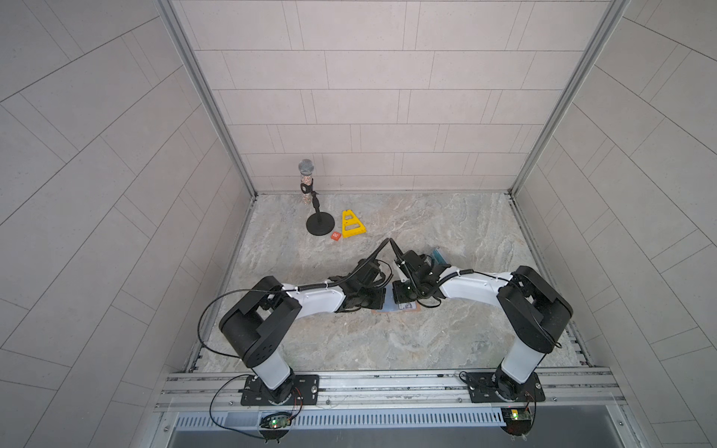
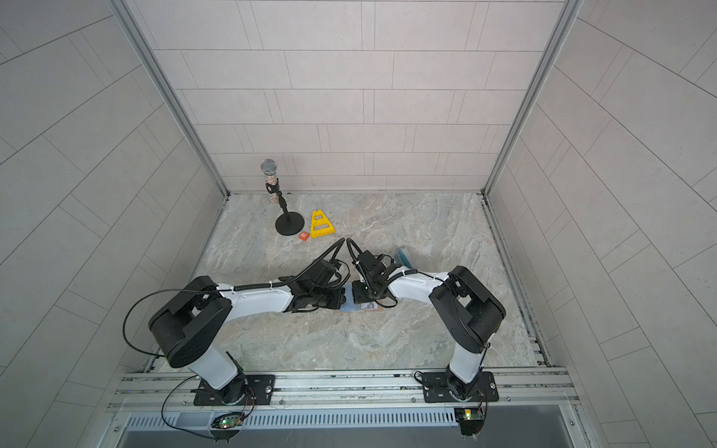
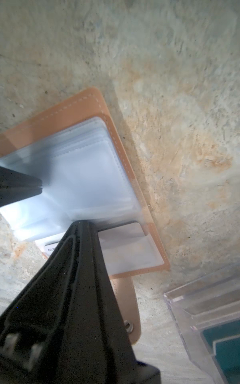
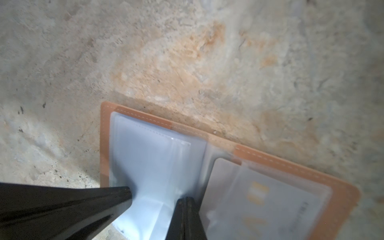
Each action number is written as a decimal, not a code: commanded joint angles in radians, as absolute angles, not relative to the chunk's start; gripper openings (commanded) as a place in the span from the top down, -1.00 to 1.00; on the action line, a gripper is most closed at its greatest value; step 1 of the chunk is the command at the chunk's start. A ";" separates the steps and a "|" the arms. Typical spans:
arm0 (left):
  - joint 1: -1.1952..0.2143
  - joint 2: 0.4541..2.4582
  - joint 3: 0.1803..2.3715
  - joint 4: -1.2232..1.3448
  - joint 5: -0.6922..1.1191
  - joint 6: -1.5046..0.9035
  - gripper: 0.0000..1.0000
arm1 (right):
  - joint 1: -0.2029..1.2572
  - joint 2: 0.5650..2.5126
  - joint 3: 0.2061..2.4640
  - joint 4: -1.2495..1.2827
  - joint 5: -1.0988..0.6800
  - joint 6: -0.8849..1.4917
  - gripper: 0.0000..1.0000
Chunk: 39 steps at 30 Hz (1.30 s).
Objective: Insert credit cards into a card holder
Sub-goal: Insert the credit card into the card slot, then pick up the credit card from the storage box.
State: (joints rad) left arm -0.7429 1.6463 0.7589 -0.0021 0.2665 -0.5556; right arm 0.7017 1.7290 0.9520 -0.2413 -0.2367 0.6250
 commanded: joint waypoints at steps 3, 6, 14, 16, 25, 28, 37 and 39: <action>-0.743 1.642 0.728 -0.046 0.227 -0.536 0.98 | 0.712 1.741 0.982 -0.368 -0.091 0.609 0.93; -0.744 1.646 0.727 -0.045 0.229 -0.536 0.98 | 0.722 1.740 0.994 -0.391 -0.065 0.601 0.93; -0.744 1.608 0.736 -0.050 0.254 -0.527 0.97 | 0.726 1.695 0.992 -0.338 -0.155 0.592 0.90; -0.744 1.574 0.747 -0.060 0.267 -0.520 0.91 | 0.726 1.660 0.989 -0.314 -0.201 0.579 0.86; -0.742 1.382 0.809 -0.168 0.204 -0.494 0.63 | 0.689 1.473 1.002 -0.376 -0.187 0.483 0.69; -0.742 1.361 0.832 -0.184 0.197 -0.494 0.58 | 0.649 1.423 1.004 -0.425 -0.116 0.429 0.65; -0.741 1.413 0.930 -0.202 0.236 -0.511 0.51 | 0.401 1.311 1.007 -0.530 -0.161 0.283 0.59; -0.741 1.445 0.965 -0.205 0.251 -0.514 0.47 | 0.350 1.307 1.015 -0.552 -0.179 0.258 0.58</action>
